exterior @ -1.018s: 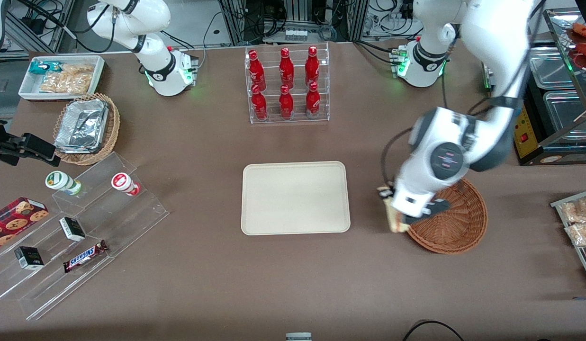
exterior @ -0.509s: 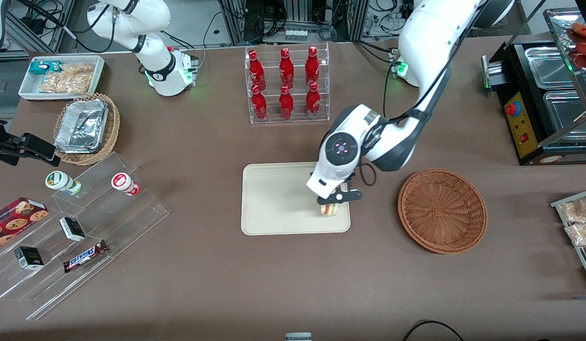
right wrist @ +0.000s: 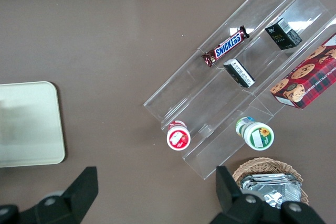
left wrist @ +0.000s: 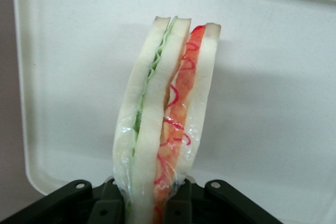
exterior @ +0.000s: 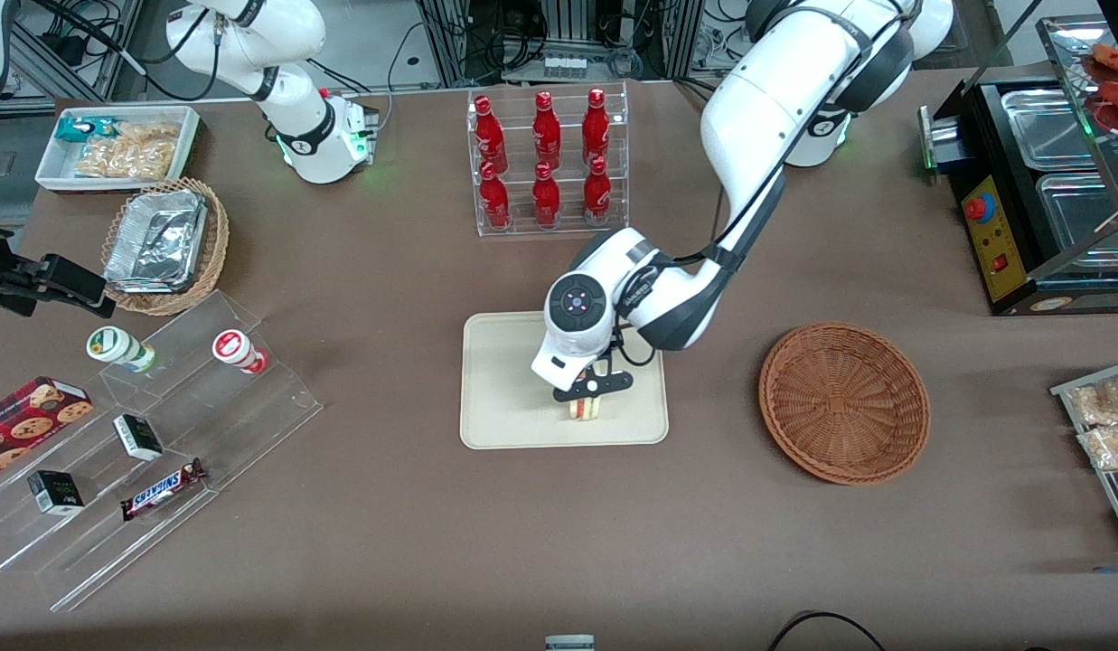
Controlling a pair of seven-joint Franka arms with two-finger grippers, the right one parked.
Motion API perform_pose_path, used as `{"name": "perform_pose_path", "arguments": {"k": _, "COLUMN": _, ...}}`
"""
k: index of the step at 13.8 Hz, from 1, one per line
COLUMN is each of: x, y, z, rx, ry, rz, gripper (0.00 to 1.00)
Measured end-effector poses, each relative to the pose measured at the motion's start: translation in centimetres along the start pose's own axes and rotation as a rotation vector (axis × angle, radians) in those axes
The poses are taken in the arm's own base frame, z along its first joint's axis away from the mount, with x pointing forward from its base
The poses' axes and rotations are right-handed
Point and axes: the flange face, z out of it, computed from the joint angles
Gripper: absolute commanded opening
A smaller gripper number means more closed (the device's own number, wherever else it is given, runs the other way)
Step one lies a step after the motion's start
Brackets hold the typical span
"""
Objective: Place sandwich from basket to tray
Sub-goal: 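Lower the sandwich onto the tray and open the left gripper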
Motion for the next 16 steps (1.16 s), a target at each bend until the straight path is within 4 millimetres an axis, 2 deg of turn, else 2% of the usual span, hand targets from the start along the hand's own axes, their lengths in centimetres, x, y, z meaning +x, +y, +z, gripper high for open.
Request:
{"name": "perform_pose_path", "arguments": {"k": 3, "x": -2.1, "y": 2.0, "z": 1.9, "rx": 0.013, "ry": -0.009, "rz": 0.010, "gripper": 0.17}}
{"name": "perform_pose_path", "arguments": {"k": 4, "x": -2.3, "y": 2.3, "z": 2.3, "rx": 0.013, "ry": -0.009, "rz": 0.011, "gripper": 0.29}}
{"name": "perform_pose_path", "arguments": {"k": 5, "x": -2.2, "y": 2.4, "z": 2.5, "rx": 0.004, "ry": -0.004, "rz": 0.010, "gripper": 0.57}}
{"name": "perform_pose_path", "arguments": {"k": 6, "x": -2.0, "y": 2.4, "z": 2.6, "rx": -0.002, "ry": 0.001, "rz": 0.007, "gripper": 1.00}}
{"name": "perform_pose_path", "arguments": {"k": 10, "x": -1.1, "y": 2.2, "z": 2.1, "rx": -0.010, "ry": 0.016, "rz": -0.004, "gripper": 1.00}}
{"name": "perform_pose_path", "arguments": {"k": 12, "x": 0.3, "y": 1.6, "z": 0.9, "rx": -0.017, "ry": 0.044, "rz": -0.024, "gripper": 1.00}}
{"name": "perform_pose_path", "arguments": {"k": 14, "x": 1.5, "y": 1.0, "z": -1.6, "rx": -0.037, "ry": 0.075, "rz": -0.041, "gripper": 1.00}}
{"name": "perform_pose_path", "arguments": {"k": 16, "x": 1.9, "y": 0.2, "z": -5.2, "rx": -0.042, "ry": 0.095, "rz": -0.054, "gripper": 1.00}}
